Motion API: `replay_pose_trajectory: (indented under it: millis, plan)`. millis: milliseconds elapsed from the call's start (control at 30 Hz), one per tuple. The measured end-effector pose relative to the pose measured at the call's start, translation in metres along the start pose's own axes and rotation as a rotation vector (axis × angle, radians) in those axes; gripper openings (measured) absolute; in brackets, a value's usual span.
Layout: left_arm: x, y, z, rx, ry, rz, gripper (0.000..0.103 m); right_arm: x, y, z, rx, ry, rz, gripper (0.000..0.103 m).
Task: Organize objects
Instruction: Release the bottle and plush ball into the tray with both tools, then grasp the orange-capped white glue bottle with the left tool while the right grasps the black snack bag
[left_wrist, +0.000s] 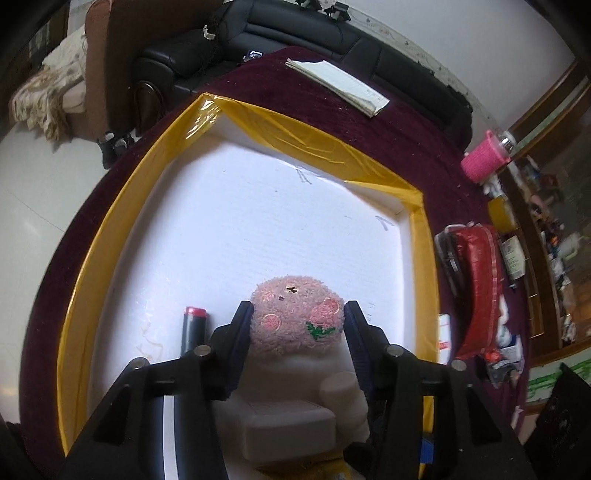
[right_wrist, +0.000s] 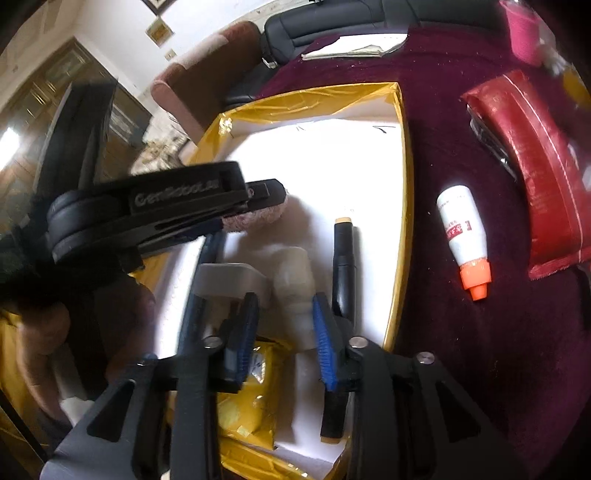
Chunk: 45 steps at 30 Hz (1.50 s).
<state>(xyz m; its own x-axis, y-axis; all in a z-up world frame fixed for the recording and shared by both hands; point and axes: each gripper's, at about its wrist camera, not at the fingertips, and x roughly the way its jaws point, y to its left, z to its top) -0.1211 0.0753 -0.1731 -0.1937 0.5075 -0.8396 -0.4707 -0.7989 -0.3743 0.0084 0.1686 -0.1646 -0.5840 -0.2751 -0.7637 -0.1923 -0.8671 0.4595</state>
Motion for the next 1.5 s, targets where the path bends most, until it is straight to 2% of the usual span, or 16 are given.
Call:
replay_pose_trajectory:
  millis: [67, 133, 233, 300, 367, 467, 667, 800, 900, 1133, 1167, 1200, 1233, 1333, 1500]
  plan:
    - [-0.013, -0.003, -0.003, -0.009, -0.039, -0.014, 0.050, -0.010, -0.005, -0.002, 0.027, -0.027, 0.044, 0.054]
    - [-0.026, -0.011, -0.007, -0.003, -0.076, -0.025, 0.057, -0.029, -0.010, -0.006, 0.044, -0.065, 0.109, 0.059]
    - [-0.053, -0.032, -0.018, 0.025, -0.149, -0.022, 0.059, -0.061, -0.021, -0.019, 0.035, -0.121, 0.172, 0.059]
    - [-0.069, -0.053, -0.031, 0.061, -0.184, -0.049, 0.060, -0.082, -0.033, -0.031, 0.035, -0.152, 0.205, 0.062]
    - [-0.071, -0.078, -0.040, 0.128, -0.158, -0.076, 0.060, -0.102, -0.049, -0.046, 0.048, -0.182, 0.213, 0.065]
    - [-0.055, -0.118, -0.052, 0.211, -0.085, -0.053, 0.059, -0.121, -0.074, -0.069, 0.087, -0.209, 0.173, 0.065]
    - [0.003, -0.163, -0.055, 0.259, 0.047, -0.017, 0.059, -0.136, -0.123, -0.100, 0.204, -0.203, 0.112, 0.065]
    - [0.032, -0.174, -0.051, 0.257, 0.072, 0.054, 0.059, -0.135, -0.134, -0.109, 0.245, -0.195, 0.100, 0.064]
    - [0.046, -0.177, -0.047, 0.255, 0.104, 0.074, 0.058, -0.136, -0.139, -0.110, 0.252, -0.195, 0.106, 0.064]
    - [0.065, -0.176, -0.042, 0.265, 0.116, 0.134, 0.037, -0.135, -0.143, -0.111, 0.267, -0.186, 0.083, 0.064]
    - [0.066, -0.176, -0.041, 0.264, 0.117, 0.134, 0.035, -0.135, -0.143, -0.111, 0.269, -0.186, 0.085, 0.064]
    - [0.067, -0.176, -0.040, 0.262, 0.120, 0.129, 0.025, -0.135, -0.144, -0.111, 0.271, -0.186, 0.085, 0.064]
    - [0.069, -0.175, -0.040, 0.263, 0.130, 0.128, 0.023, -0.135, -0.144, -0.111, 0.274, -0.188, 0.080, 0.064]
    - [0.067, -0.179, -0.046, 0.303, 0.112, 0.137, 0.023, -0.136, -0.145, -0.110, 0.274, -0.193, 0.072, 0.064]
    - [0.055, -0.179, -0.066, 0.344, 0.126, 0.094, 0.023, -0.143, -0.147, -0.108, 0.268, -0.211, 0.062, 0.064]
